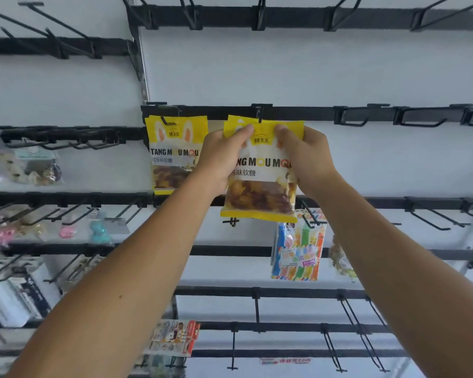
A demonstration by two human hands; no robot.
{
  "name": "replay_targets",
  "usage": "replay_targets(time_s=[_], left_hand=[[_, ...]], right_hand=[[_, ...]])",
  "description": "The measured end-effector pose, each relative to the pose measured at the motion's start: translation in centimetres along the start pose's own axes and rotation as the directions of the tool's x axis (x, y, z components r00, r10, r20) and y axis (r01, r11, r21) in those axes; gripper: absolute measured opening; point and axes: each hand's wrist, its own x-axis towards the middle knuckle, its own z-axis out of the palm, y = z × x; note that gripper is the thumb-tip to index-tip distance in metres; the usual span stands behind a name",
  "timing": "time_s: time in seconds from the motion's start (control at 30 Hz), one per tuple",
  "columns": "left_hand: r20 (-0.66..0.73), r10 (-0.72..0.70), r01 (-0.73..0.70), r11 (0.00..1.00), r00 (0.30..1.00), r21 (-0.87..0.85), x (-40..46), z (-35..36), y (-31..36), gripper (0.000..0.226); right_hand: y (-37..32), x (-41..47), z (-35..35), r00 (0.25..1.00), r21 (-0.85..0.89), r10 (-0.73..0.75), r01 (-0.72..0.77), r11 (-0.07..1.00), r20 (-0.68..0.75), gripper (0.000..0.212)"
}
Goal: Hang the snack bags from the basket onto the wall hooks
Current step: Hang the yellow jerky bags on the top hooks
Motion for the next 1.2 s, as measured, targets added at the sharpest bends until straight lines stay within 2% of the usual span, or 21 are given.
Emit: replay_targets(time_s=[0.33,0.53,0.77,0.9,1.2], left_hand=[[-0.002,0.115,-0.115,0.993,0.993,-0.019,2.8,1.3,-0.6,0.024],[-0.032,0.091,-0.091,0.996,0.995,-0.016,3.1,1.4,-0.7,0.022],[-0.017,0.037,-0.038,0.999,0.999,-0.015,3.2,1.3,0.0,0.021],[-0.011,0.025,-0.024,0.999,1.0,0.047,3.5,1.1,-0.7,0.02],[-0.072,0.024,-0.012,0.986,0.997,0.168,4.7,1.2,-1.7,0.026]], right_hand=[[1.2,3.8,-0.6,0.996,0.094,-0.057,0.05,0.994,0.068,0.032],[1.0,4.1,-0.6,0.994,0.096,-0.063,0.055,0.994,0.084,0.027],[0.3,4.1,-0.1,0.997,0.027,-0.053,0.052,0.998,0.061,0.028],[0.5,4.2,-0.1,0.999,-0.036,-0.017,0.018,0.999,0.047,0.025],[2.4,6.0,0.0,1.0,-0.186,0.014,-0.01,0.982,0.018,0.033]])
